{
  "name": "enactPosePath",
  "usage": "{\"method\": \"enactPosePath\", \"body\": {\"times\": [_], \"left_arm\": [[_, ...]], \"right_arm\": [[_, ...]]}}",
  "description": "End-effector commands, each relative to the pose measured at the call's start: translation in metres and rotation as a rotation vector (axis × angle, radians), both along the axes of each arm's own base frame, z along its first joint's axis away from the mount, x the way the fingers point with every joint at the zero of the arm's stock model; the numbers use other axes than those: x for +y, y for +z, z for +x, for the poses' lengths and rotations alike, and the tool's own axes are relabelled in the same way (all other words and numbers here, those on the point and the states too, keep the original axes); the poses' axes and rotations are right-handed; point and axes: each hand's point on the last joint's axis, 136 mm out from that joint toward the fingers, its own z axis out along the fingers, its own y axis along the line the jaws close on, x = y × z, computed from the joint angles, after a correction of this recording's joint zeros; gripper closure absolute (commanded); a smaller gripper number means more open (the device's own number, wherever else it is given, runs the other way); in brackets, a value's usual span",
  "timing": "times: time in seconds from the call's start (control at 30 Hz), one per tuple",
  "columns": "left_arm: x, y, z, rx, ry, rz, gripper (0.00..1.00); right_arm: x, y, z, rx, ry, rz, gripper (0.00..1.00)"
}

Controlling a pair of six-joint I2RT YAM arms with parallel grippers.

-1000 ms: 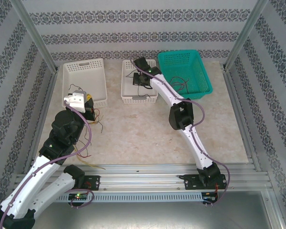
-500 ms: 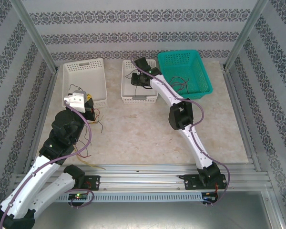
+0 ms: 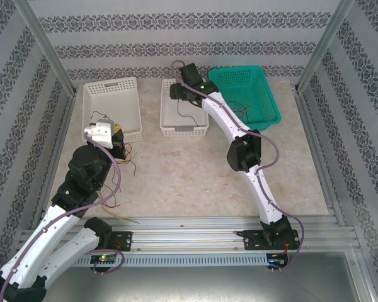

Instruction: Untangle the cables

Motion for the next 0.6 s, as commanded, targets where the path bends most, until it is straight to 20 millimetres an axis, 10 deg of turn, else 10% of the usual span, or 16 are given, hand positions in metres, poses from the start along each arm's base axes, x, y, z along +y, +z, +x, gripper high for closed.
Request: {"method": "enactPosePath", "body": {"times": [0.0, 0.57], "left_arm": [[0.002, 0.008, -0.001, -0.032, 0.001, -0.036, 1.0], [0.001, 0.009, -0.003, -0.036, -0.001, -0.032, 1.0]], "right_arm": [[-0.008, 0.052, -0.004, -0.12, -0.011, -0.049, 0.32], [-0.015, 0.03, -0.025, 0.024, 0.034, -0.023, 0.35]]}}
